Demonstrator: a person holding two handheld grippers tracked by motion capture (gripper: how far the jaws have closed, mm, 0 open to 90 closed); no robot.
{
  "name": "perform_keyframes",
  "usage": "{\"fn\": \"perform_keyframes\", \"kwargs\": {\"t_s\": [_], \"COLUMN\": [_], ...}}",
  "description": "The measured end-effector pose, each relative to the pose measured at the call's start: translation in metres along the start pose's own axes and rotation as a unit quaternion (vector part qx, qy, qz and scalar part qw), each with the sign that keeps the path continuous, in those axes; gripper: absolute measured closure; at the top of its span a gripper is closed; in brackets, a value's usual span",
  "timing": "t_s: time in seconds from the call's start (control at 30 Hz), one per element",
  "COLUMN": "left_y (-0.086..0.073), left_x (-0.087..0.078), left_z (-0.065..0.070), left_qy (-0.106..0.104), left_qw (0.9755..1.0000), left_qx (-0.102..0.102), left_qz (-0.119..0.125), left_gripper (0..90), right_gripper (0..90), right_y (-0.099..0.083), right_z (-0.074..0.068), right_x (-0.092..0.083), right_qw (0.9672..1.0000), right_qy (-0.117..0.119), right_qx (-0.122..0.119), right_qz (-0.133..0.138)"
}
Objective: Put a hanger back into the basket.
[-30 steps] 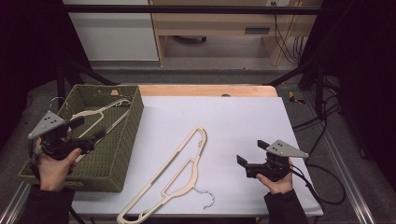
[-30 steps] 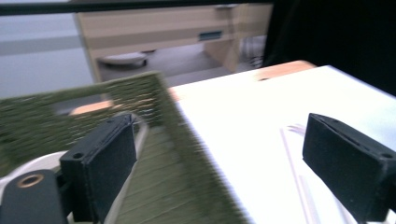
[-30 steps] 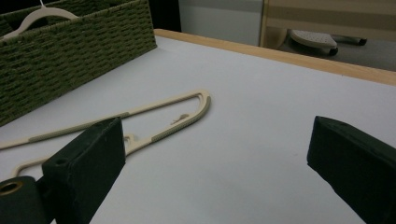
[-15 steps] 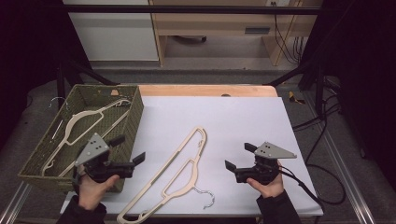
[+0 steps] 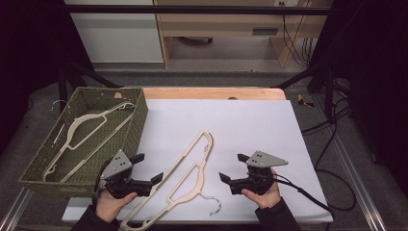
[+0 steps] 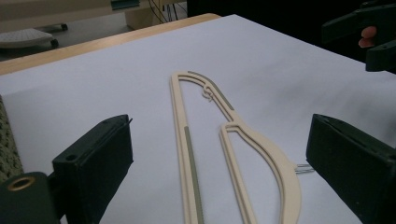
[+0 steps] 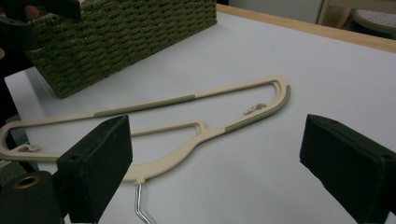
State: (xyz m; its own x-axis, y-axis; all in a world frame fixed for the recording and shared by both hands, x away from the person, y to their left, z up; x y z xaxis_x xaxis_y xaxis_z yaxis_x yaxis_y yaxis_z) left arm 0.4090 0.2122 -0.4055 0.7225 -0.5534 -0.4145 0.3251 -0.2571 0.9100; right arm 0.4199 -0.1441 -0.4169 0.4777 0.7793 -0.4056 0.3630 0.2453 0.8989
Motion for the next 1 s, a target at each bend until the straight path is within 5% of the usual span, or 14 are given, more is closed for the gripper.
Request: {"fn": "perform_keyframes", "kwargs": {"t_s": [0.4,0.6,1.0], "left_y": [-0.013,-0.016,-0.019], "left_x": [0.011,0.013,0.017], "left_z": [0.007,0.008,0.007], "left_qy": [-0.006,-0.008,-0.013], "left_qw": [0.9995,0.9994,0.9992], "left_qx": [0.018,0.018,0.019], "left_qz": [-0.024,-0.029,-0.032], "left_gripper": [6.6,6.6,6.6], "right_gripper": [24.6,36.8,58.3], "right_y": [-0.016,-0.028,-0.047], "right_z": [-0.019,-0.030,-0.034], "right_x": [0.032,0.050,0.068], "right_qw": [0.9986,0.9958,0.9891], "right_qy": [0.026,0.038,0.066], "right_qx": [-0.001,-0.008,0.021], "right_qz": [-0.046,-0.083,-0.129]}}
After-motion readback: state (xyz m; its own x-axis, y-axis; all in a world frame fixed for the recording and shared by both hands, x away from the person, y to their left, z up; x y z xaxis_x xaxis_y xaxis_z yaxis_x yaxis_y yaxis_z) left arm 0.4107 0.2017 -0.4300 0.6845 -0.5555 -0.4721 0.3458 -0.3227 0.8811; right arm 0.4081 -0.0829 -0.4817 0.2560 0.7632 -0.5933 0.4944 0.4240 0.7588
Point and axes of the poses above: each handheld gripper's, and its own axes: x roughly forward along the jaws, y roughly out of its top, z roughly to its right, the point moved 2 cm from there along x, roughly forward along the jaws, and after that the axes turned 9 degrees about y, right-handed, at the moved point
